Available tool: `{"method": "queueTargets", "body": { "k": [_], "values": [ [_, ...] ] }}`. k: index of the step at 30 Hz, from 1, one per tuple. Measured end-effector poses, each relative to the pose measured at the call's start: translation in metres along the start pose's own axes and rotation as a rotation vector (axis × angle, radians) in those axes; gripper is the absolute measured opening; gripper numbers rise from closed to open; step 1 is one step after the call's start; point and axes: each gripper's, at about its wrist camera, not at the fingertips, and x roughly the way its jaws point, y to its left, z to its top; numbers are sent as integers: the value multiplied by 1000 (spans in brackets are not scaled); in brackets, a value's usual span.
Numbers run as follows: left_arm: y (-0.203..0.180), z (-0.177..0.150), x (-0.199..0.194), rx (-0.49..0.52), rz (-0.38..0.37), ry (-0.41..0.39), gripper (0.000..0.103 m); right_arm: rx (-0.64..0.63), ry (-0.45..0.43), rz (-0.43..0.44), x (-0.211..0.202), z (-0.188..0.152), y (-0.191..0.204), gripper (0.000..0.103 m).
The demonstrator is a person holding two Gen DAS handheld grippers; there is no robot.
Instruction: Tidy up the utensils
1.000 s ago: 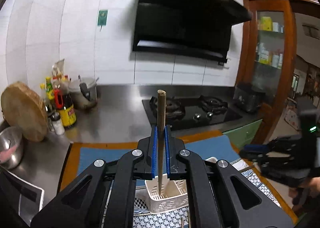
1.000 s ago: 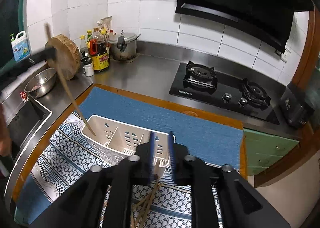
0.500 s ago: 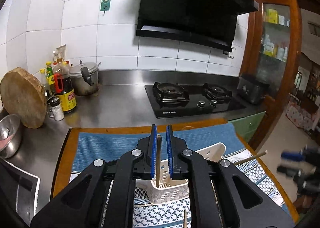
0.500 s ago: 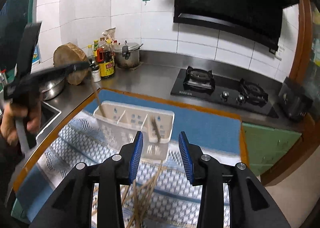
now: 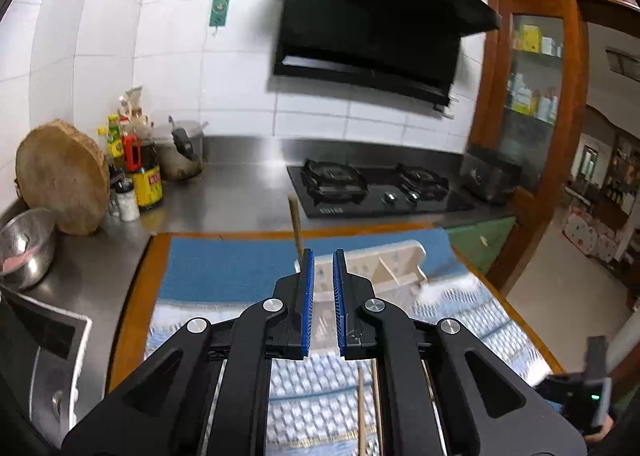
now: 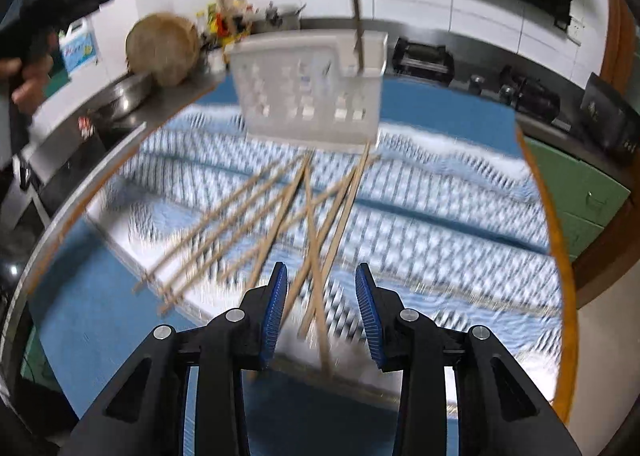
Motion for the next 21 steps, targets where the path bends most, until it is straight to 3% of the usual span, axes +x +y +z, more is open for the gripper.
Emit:
{"method": "queueTargets", "body": {
  "k": [11,21],
  "values": [
    [-10,-105,-19,-73,-44,134,10,-34,43,-49,30,-32,0,22],
    [-70,-178,-7,-105,-135,270,10,8,35,-12,33,-37,-9,7]
  ]
}}
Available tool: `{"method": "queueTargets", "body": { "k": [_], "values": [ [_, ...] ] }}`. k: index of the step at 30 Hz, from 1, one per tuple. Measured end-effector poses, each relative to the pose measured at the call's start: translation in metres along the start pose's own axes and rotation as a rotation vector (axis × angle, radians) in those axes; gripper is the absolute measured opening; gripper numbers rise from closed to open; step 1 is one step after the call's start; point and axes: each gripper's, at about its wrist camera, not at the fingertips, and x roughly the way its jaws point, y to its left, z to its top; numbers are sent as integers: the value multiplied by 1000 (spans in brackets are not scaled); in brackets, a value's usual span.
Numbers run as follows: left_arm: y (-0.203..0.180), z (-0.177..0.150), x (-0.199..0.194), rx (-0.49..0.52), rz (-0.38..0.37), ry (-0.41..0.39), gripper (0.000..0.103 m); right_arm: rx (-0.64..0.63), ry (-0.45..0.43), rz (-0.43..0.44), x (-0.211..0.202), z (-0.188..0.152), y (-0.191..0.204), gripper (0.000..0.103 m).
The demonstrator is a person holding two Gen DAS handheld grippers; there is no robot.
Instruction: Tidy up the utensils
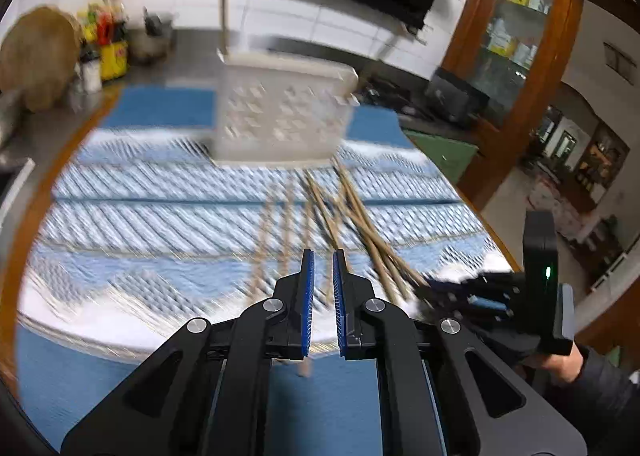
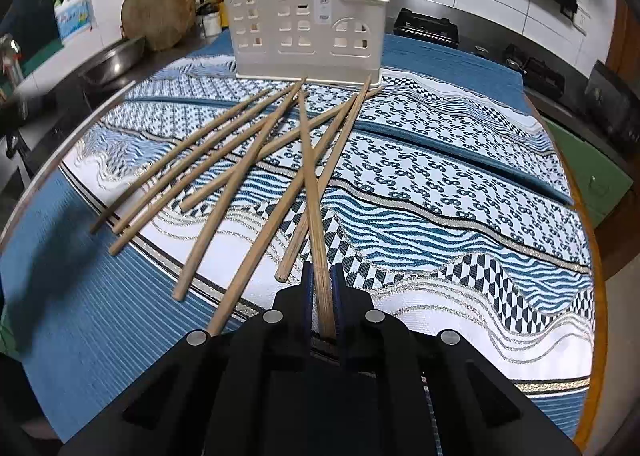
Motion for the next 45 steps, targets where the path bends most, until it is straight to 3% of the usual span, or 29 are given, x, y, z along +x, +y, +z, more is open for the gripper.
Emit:
{"method": "queueTargets", "body": {
  "k": [6,18,26,30,33,37,45],
  "values": [
    [-27,-29,44,-35,-43,110,10,17,-64,13,-22,1,-4,7],
    [-37,-40,92,-61,54,191,11,27,-135,46,-48,3,-5,7],
    [-46,-40,98,-58,114,183,13,28,-143,52,-49,1,-6,7],
    [-55,-40,101,-38,179,170,12,30,-149,48,-51,0,-6,7],
    [-61,-39,104,-26,208,171,7,26,-157,43,-57,0,-6,7],
    [-58,-37,99,-6,192,170,6,16,-180,30,-70,2,-5,7],
    [-48,-25,55,81,170,47,6,2,-236,17,-99,21,-4,7]
  ]
}}
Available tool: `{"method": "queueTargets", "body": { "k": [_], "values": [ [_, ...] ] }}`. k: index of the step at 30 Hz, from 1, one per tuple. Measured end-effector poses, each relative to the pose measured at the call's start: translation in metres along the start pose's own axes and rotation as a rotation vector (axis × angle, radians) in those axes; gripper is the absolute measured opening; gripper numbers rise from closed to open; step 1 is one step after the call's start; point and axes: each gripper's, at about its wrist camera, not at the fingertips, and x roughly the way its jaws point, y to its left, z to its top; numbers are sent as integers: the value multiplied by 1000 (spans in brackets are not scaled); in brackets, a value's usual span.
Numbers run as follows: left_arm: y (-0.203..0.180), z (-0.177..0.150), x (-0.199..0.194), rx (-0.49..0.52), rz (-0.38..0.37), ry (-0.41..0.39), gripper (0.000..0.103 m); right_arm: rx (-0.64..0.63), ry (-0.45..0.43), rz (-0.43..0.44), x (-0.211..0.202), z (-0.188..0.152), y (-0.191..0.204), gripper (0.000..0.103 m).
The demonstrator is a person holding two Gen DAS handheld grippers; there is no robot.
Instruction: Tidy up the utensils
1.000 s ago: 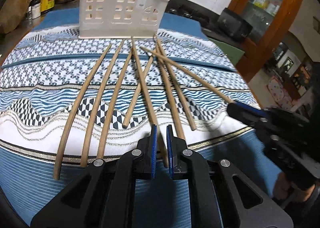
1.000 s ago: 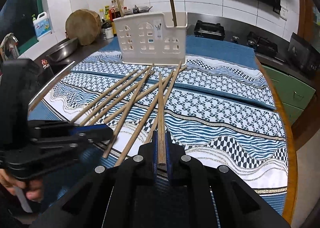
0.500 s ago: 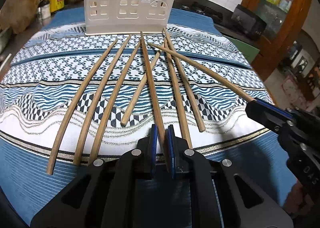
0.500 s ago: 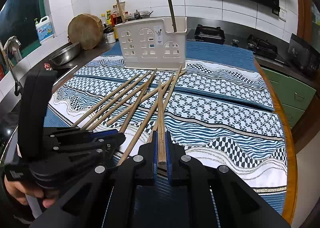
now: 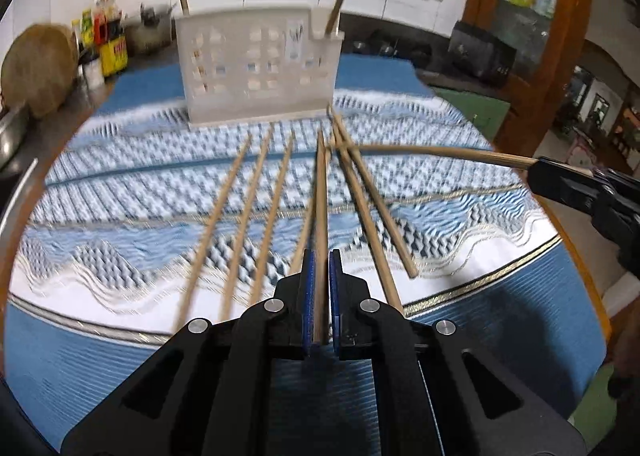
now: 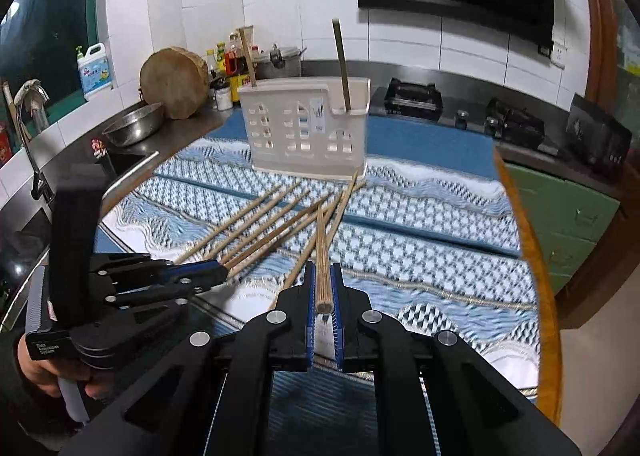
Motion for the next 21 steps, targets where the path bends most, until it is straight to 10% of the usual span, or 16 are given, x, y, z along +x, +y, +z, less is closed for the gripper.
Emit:
{"method": "queueTargets", "body": {
  "k": [8,21],
  "values": [
    [21,24,-40,35,-7,-151,3,-48,-39,-8,-10,38,12,7],
    [5,-9,2,32,-81,45,7,-71,-57,-10,-12,51,21,7]
  ]
}}
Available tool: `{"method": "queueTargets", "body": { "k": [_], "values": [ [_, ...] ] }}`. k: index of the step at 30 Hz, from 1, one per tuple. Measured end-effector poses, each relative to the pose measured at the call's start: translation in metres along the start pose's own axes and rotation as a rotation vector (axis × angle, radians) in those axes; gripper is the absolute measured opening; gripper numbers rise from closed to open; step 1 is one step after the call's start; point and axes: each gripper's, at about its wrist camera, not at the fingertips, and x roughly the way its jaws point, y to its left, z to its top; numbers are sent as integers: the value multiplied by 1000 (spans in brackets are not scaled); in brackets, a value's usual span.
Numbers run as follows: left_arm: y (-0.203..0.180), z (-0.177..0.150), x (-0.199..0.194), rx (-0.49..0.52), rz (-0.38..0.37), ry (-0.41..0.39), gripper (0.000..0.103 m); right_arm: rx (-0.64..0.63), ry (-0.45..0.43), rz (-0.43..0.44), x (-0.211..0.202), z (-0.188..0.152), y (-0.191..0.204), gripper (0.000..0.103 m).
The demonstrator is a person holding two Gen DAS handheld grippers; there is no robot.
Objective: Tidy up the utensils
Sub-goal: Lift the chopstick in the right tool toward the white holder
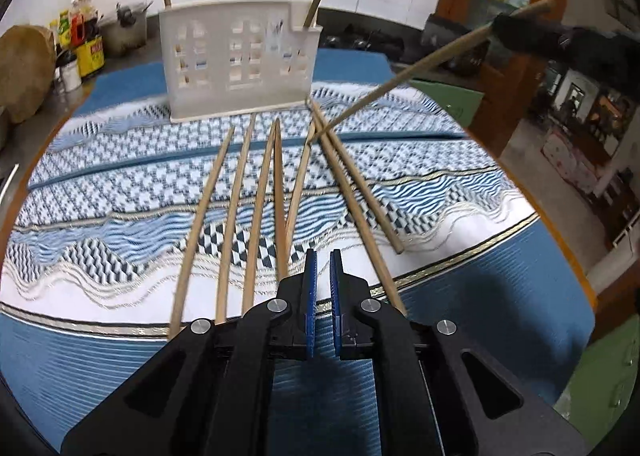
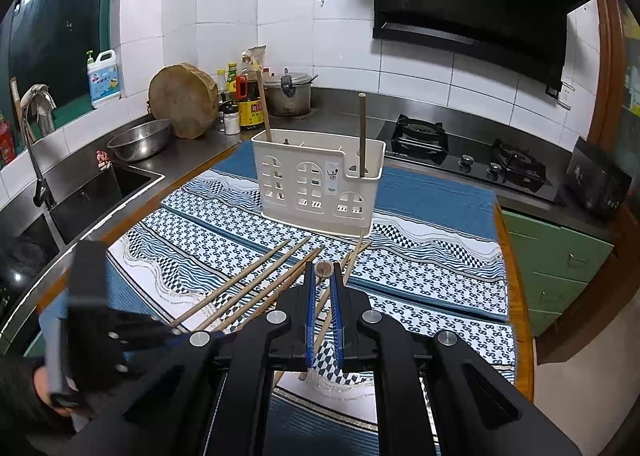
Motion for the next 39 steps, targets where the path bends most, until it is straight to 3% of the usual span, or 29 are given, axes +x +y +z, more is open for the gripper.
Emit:
{"method": "queueTargets", "body": {
  "k": [4,8,14,17,22,29,37,39],
  "values": [
    [2,-5,7,-9,38,7,10,-5,-6,2,-3,-2,-1,7],
    [11,-7,6,-33,42,-10,38,0,-9,7,-3,-5,-5,7],
    [19,-6,10,-30,7,-7,35,8,-14,15,-1,-6,-7,7],
    [17,-7,9,-17,-13,-12,27,7,-14,15,-1,-5,-7,7],
    [19,-10,18,-13,-3,23,23,4,-16,16,-1,-4,-6,7],
    [17,-10,25,31,46,63,13,4,-17,14,-1,-4,-6,7],
    [3,-6,32,103,134,74,13,-3,-16,11,1,-2,-4,7],
    [3,-4,32,100,136,77,6,2,-15,11,1,0,-5,7]
  ]
}}
